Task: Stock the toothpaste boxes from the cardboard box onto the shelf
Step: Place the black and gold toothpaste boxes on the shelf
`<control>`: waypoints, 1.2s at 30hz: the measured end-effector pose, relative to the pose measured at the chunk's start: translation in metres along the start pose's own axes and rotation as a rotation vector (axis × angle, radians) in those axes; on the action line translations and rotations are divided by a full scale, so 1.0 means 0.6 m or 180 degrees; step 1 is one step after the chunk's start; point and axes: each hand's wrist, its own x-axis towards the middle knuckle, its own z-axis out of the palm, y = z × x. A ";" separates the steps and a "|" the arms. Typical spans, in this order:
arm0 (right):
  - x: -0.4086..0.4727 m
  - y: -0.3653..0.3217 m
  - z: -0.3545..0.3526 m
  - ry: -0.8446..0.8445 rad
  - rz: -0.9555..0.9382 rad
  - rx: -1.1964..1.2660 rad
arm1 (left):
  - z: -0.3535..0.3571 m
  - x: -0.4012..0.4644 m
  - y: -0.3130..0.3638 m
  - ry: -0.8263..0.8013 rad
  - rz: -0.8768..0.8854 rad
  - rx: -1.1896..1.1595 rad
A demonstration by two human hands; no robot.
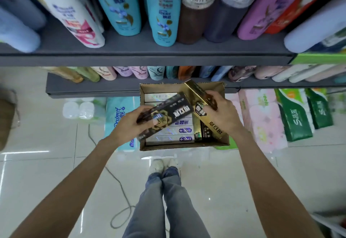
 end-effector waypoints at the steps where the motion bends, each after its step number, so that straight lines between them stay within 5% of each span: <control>1: -0.015 -0.014 -0.019 0.0066 0.0015 0.0047 | -0.007 -0.012 0.008 0.0098 -0.0113 -0.0255; 6: -0.110 -0.073 -0.092 0.0478 0.0134 0.1022 | -0.038 -0.071 0.073 0.0585 -0.0285 -0.1030; 17: -0.204 -0.132 -0.174 0.1064 0.0152 0.1973 | -0.094 -0.133 0.208 0.0318 0.0262 -0.0566; 23: -0.198 -0.127 -0.278 0.1230 -0.0368 0.1964 | -0.085 -0.131 0.318 0.0336 0.0625 -0.0004; 32: -0.198 -0.018 -0.498 0.1262 -0.0901 0.1700 | -0.018 -0.124 0.564 0.1414 0.1527 0.1554; 36: -0.188 0.023 -0.565 0.1115 -0.1099 0.1358 | 0.016 -0.107 0.632 0.1663 0.1687 0.1535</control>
